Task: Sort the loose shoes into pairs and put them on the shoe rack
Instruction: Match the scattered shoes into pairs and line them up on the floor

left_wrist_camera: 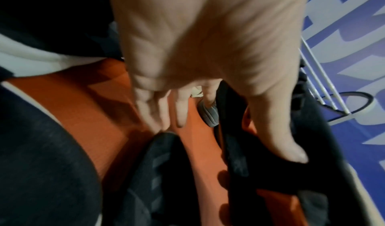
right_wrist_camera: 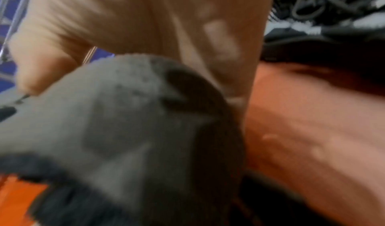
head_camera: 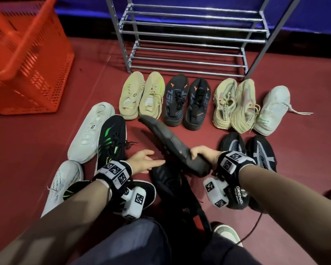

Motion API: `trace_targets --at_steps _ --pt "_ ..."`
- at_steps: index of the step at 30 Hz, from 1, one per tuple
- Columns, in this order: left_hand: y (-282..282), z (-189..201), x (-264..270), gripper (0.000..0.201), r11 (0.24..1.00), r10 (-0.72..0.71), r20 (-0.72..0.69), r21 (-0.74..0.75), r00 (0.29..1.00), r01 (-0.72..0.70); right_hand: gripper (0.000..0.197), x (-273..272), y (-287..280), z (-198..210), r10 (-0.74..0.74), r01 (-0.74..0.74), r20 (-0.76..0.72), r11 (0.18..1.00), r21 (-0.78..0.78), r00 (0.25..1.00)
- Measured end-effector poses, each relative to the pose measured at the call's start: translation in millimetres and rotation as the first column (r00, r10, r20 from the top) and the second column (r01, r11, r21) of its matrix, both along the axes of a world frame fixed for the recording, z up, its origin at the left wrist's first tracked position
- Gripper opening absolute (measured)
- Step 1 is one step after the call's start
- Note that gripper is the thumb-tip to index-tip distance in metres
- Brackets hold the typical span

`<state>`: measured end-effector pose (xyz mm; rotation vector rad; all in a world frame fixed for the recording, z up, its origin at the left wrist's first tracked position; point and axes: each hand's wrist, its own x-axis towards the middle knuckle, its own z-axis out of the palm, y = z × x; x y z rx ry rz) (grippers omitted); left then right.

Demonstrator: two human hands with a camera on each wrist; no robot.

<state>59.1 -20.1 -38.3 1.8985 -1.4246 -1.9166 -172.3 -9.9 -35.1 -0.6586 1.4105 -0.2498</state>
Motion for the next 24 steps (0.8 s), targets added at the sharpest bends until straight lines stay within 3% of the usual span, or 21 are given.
trace_targets --at_steps 2,5,8,12,15,17,19,21,24 --pt "2.4 8.0 -0.6 0.082 0.998 -0.056 -0.099 -0.031 0.993 0.053 0.049 5.4 2.8 -1.7 -0.071 0.051 0.288 0.996 0.078 0.955" --pt "5.2 15.9 0.5 0.067 0.997 0.038 -0.311 -0.05 0.95 -0.056 0.051 19.7 6.7 10.4 -0.104 0.063 0.531 0.994 0.094 0.841" --pt "3.0 16.0 1.2 0.065 0.98 0.197 -0.407 0.044 0.892 -0.196 0.047 33.8 8.6 19.7 -0.12 0.077 0.602 0.992 0.097 0.79" --pt "0.6 15.8 4.4 0.088 0.974 0.205 -0.302 -0.033 0.931 -0.225 0.055 50.2 12.2 11.6 -0.093 0.032 0.559 0.993 0.117 0.824" --pt "4.7 10.3 11.0 0.084 0.966 0.2 -0.208 -0.121 0.957 -0.228 0.037 63.1 13.7 6.5 -0.119 0.089 0.329 0.991 0.103 0.937" --pt "6.5 6.0 16.9 0.076 0.95 0.24 -0.15 -0.168 0.959 -0.264 0.02 59.7 12.4 -2.4 -0.074 0.072 -0.048 0.996 -0.046 0.996" --pt "7.4 2.1 23.1 0.073 0.931 0.304 -0.111 -0.175 0.946 -0.32 0.02 50.1 8.2 -17.1 -0.05 -0.022 -0.326 0.976 -0.214 0.944" --pt "6.4 -2.3 30.6 0.072 0.907 0.379 -0.071 -0.168 0.923 -0.385 0.024 41.6 6.3 -24.5 0.043 -0.199 -0.495 0.942 -0.269 0.868" --pt "3.2 -4.4 41.2 0.07 0.884 0.447 0.001 -0.153 0.894 -0.442 0.036 39.9 13.6 -17.1 0.429 -0.643 -0.642 0.755 -0.131 0.635"
